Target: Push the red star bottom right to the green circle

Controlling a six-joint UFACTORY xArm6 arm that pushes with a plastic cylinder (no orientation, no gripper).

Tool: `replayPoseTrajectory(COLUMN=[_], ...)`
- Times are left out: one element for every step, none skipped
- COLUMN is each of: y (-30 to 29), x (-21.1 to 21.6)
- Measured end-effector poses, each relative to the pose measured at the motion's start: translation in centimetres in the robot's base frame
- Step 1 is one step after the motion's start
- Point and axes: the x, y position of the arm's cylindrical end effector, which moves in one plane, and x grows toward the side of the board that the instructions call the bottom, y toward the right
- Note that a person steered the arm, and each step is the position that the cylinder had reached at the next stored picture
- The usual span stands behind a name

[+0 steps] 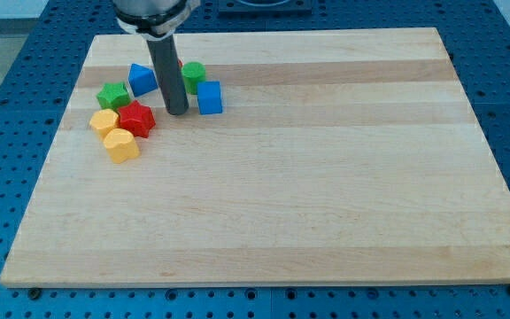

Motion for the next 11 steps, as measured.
replayPoseTrajectory(y=[-1.6,-2.8,-3.4,-3.5,-3.5,-2.6,1.1,4.5,2.7,-1.4,-5.9], x=[-0.4,-0.9,-0.8,0.7,2.2,3.6,4.2,8.1,13.0,14.5,14.5])
